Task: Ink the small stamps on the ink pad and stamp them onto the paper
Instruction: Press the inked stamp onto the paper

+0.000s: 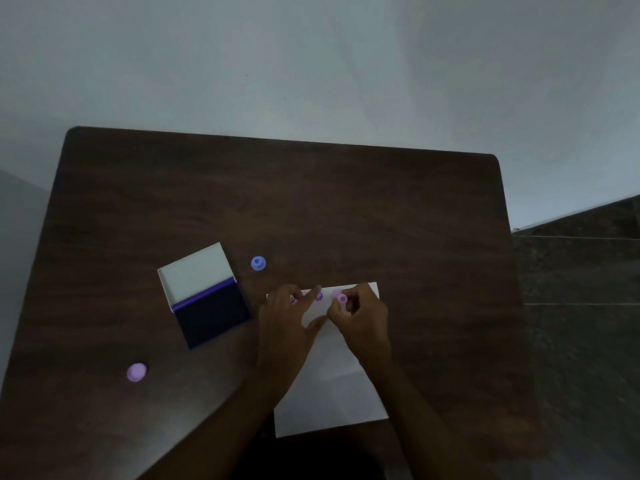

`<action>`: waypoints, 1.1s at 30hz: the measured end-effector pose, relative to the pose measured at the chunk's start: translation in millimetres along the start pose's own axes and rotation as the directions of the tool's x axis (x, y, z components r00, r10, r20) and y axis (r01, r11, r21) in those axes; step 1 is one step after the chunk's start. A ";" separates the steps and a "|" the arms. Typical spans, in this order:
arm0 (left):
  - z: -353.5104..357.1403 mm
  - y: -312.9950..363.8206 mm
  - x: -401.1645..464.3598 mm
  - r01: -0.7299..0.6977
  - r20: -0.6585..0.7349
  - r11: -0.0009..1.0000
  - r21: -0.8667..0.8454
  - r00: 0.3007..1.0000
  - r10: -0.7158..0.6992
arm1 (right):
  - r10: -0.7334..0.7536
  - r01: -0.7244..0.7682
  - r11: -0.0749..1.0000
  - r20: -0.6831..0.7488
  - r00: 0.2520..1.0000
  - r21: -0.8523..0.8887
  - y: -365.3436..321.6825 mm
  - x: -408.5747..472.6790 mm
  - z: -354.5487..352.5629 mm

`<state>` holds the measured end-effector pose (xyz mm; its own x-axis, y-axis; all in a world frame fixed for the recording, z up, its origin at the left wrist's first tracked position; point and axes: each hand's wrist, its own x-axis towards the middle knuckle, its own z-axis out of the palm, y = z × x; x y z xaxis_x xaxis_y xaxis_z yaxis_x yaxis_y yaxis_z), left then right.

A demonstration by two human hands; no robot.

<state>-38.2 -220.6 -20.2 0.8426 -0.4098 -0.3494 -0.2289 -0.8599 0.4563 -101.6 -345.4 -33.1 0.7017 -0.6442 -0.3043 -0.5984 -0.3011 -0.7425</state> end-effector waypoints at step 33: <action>21.2 -6.7 15.0 0.010 -0.024 0.999 -0.040 1.000 -0.011 | -0.062 0.073 0.991 0.099 0.993 -0.114 -2.1 12.3 3.5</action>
<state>-34.4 -227.5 -45.9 0.8563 -0.3932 -0.3347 -0.2013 -0.8511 0.4849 -90.4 -350.2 -37.4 0.7725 -0.5513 -0.3151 -0.5853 -0.4256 -0.6901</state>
